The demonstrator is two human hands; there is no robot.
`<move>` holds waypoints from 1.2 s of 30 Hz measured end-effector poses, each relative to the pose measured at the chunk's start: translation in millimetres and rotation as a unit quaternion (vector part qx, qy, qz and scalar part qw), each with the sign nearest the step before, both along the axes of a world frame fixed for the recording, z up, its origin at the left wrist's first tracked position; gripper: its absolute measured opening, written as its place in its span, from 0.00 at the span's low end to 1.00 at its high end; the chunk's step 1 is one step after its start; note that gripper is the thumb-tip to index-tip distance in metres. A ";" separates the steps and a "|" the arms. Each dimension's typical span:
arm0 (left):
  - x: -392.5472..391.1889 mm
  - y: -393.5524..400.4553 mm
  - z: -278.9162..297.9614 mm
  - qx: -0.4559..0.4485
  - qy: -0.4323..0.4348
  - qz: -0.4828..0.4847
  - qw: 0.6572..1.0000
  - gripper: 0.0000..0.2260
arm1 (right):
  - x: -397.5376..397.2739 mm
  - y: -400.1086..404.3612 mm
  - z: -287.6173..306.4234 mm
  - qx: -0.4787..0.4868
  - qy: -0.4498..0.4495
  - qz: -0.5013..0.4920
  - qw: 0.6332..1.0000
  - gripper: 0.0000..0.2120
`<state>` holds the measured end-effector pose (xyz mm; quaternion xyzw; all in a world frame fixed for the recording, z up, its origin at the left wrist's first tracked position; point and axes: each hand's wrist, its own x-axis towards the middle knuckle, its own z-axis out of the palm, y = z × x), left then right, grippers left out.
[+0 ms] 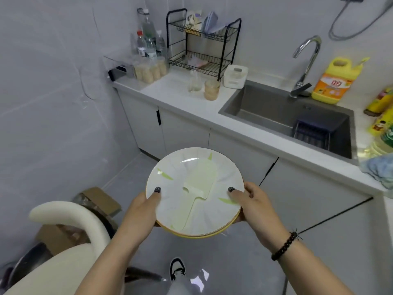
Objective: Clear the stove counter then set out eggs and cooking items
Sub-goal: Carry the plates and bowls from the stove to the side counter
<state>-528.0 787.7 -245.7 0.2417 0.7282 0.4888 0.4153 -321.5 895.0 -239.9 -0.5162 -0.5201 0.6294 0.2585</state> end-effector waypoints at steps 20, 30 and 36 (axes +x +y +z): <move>-251.6 292.7 3.9 0.006 -0.069 0.052 0.996 0.09 | -251.5 287.6 -10.4 -0.004 0.006 0.017 1.000 0.09; -339.0 454.3 -28.3 -0.035 -0.083 0.094 0.991 0.19 | -349.4 454.2 -52.4 -0.032 -0.011 -0.018 0.999 0.05; -383.1 534.6 -51.8 -0.054 -0.121 0.114 0.985 0.14 | -405.9 527.8 -68.2 -0.058 -0.031 -0.053 0.996 0.05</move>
